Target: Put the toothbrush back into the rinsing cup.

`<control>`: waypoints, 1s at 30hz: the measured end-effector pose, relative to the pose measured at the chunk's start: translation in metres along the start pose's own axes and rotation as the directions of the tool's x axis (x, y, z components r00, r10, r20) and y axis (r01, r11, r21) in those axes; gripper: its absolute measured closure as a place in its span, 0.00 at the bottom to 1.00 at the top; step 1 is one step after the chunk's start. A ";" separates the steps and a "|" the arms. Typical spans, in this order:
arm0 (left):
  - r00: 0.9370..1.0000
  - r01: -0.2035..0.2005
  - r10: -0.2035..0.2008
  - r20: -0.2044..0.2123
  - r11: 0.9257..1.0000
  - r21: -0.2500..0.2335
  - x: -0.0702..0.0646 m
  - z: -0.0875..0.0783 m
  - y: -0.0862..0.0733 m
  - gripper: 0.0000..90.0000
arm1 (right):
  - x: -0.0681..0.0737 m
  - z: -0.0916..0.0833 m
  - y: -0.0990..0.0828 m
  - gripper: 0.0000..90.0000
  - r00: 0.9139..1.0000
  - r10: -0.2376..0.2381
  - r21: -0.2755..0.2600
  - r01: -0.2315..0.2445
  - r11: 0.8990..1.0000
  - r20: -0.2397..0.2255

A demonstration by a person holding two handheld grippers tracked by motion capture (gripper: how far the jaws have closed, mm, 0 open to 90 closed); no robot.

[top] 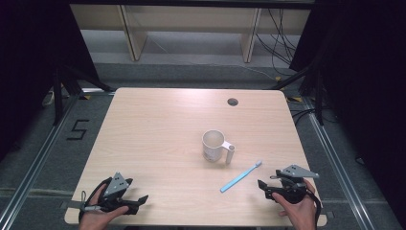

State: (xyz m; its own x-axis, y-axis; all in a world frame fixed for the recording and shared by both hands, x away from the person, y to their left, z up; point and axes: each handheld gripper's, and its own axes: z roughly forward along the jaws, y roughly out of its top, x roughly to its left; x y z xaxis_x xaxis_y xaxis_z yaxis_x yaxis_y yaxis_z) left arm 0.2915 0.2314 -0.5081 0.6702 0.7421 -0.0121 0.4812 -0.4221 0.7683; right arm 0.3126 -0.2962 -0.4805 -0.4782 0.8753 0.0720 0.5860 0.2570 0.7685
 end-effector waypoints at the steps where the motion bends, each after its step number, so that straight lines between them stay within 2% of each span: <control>1: 1.000 0.000 0.000 0.000 1.000 0.000 0.000 0.000 0.000 0.18 | 0.000 0.000 0.000 0.21 1.000 0.004 -0.004 -0.004 1.000 0.002; 5: 1.000 0.002 -0.002 0.000 1.000 0.004 0.000 0.000 0.000 0.18 | 0.001 0.000 0.000 0.25 1.000 0.011 -0.005 -0.011 1.000 0.005; 6: 1.000 0.004 -0.004 -0.003 1.000 0.004 0.000 -0.001 0.000 0.18 | 0.003 0.000 0.000 0.29 0.999 0.038 0.004 -0.037 0.999 -0.005; 7: 1.000 0.004 -0.004 -0.006 1.000 0.008 0.000 -0.001 0.000 0.18 | 0.002 -0.001 0.001 0.35 1.000 0.004 0.001 -0.004 1.000 -0.001; 8: 1.000 0.004 -0.004 -0.006 1.000 0.008 0.000 -0.001 0.000 0.18 | 0.002 -0.001 0.001 0.35 1.000 0.004 0.001 -0.004 1.000 -0.001; 9: 1.000 0.003 -0.003 -0.002 1.000 0.006 0.000 -0.001 0.000 0.18 | 0.001 -0.001 0.002 0.35 1.000 -0.023 -0.002 0.023 1.000 0.009; 10: 1.000 0.008 -0.008 -0.004 1.000 0.002 0.000 0.000 -0.001 0.18 | 0.002 0.000 0.003 0.35 1.000 -0.016 -0.003 0.016 1.000 -0.009; 14: 1.000 0.006 -0.006 -0.004 1.000 0.005 0.000 -0.001 0.000 0.18 | 0.005 0.001 0.005 0.39 1.000 -0.019 -0.016 0.019 1.000 -0.015; 15: 1.000 0.001 -0.001 -0.003 1.000 0.010 0.001 -0.002 0.000 0.18 | 0.006 0.000 0.006 0.41 0.999 -0.034 -0.027 0.034 0.999 0.000; 16: 1.000 0.006 -0.005 -0.008 1.000 0.006 0.000 -0.002 0.000 0.18 | 0.008 0.001 0.007 0.42 0.999 -0.028 -0.032 0.027 0.999 -0.027; 17: 1.000 0.010 -0.010 -0.008 1.000 0.002 0.000 -0.002 0.000 0.18 | 0.010 0.000 0.009 0.44 0.999 -0.028 -0.037 0.026 0.999 -0.031; 18: 1.000 0.009 -0.009 -0.007 1.000 0.004 0.000 -0.002 0.000 0.18 | 0.010 0.000 0.010 0.48 0.998 -0.045 -0.038 0.044 0.998 -0.035; 19: 1.000 0.009 -0.009 -0.008 1.000 0.004 0.000 -0.002 0.000 0.18 | 0.014 0.000 0.011 0.53 0.998 -0.036 -0.042 0.034 0.999 -0.048; 20: 1.000 0.002 -0.002 -0.003 1.000 0.009 0.001 -0.002 0.000 0.18 | 0.018 0.000 0.015 0.62 0.996 -0.055 -0.058 0.052 0.997 -0.067; 21: 1.000 0.003 -0.003 -0.003 1.000 0.008 0.001 -0.002 0.000 0.18 | 0.018 0.000 0.015 0.62 0.996 -0.055 -0.058 0.052 0.997 -0.067; 22: 1.000 0.004 -0.004 -0.003 1.000 0.009 0.001 -0.002 0.000 0.18 | 0.024 0.001 0.017 0.71 0.994 -0.079 -0.067 0.074 0.995 -0.080; 23: 1.000 0.004 -0.004 -0.003 1.000 0.010 0.001 -0.002 0.000 0.18 | 0.024 0.001 0.017 0.71 0.994 -0.079 -0.067 0.074 0.995 -0.080; 24: 1.000 0.019 -0.019 -0.004 1.000 -0.005 0.000 0.000 0.000 0.18 | 0.026 0.001 0.018 0.74 0.992 -0.083 -0.062 0.077 0.995 -0.095; 26: 1.000 0.019 -0.019 -0.005 1.000 -0.005 -0.001 0.000 0.000 0.18 | 0.032 0.002 0.021 0.82 0.991 -0.100 -0.058 0.094 0.994 -0.093; 27: 1.000 0.019 -0.019 -0.004 1.000 -0.005 -0.001 0.000 0.000 0.18 | 0.036 0.002 0.021 0.85 0.992 -0.084 -0.051 0.079 0.996 -0.098; 28: 1.000 0.018 -0.018 -0.004 1.000 -0.004 -0.001 0.000 0.000 0.18 | 0.037 0.006 0.024 0.89 0.985 -0.129 -0.046 0.125 0.991 -0.113; 29: 1.000 0.019 -0.019 -0.004 1.000 -0.004 -0.001 0.000 0.000 0.18 | 0.037 0.006 0.024 0.89 0.985 -0.129 -0.046 0.125 0.991 -0.113; 30: 1.000 0.020 -0.020 -0.005 1.000 -0.005 -0.001 0.000 0.000 0.18 | 0.041 0.009 0.025 0.93 0.984 -0.137 -0.040 0.133 0.990 -0.113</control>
State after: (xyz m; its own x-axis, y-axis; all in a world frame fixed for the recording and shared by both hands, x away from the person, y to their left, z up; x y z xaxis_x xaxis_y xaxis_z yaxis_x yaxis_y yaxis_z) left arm 0.2906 0.2312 -0.5083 0.6579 0.7527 -0.0245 0.4918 -0.4048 0.7709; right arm 0.3136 -0.2499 -0.4637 -0.6249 0.7798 0.0376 0.4903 0.3546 0.7962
